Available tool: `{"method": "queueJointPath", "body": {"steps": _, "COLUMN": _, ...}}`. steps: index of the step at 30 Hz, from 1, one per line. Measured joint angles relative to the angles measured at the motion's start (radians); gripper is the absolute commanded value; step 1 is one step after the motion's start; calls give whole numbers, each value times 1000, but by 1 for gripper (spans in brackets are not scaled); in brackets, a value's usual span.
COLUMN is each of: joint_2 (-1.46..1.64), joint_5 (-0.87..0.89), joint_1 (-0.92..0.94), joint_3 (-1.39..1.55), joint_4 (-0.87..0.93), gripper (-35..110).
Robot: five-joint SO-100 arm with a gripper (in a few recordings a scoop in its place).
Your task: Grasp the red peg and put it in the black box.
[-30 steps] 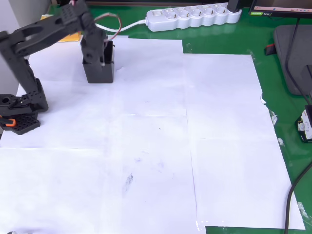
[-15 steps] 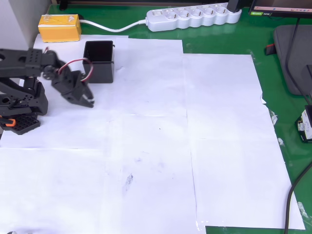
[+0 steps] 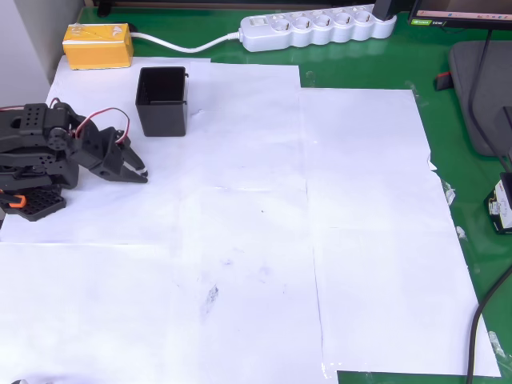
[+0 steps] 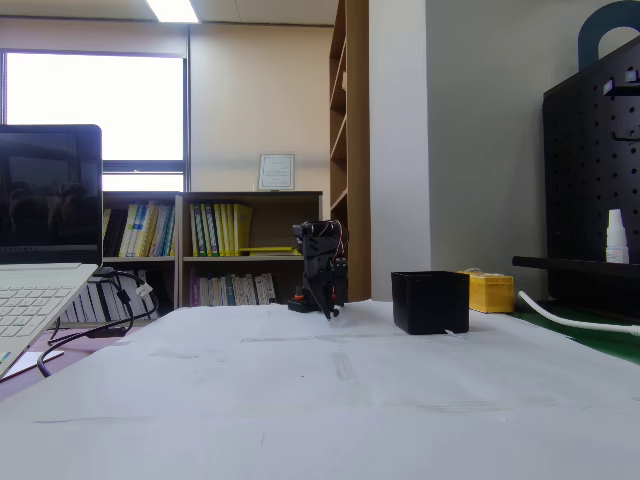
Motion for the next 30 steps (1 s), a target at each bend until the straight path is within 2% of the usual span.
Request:
{"method": "queueJointPath", "body": {"steps": 7, "joint_2": -135, "joint_5": -49, "joint_1": -17, "joint_3": 0, "joint_4": 296, "gripper": 0}}
{"method": "queueJointPath", "body": {"steps": 30, "joint_2": -137, "joint_5": -61, "joint_1": -17, "joint_3": 0, "joint_4": 304, "gripper": 0}}
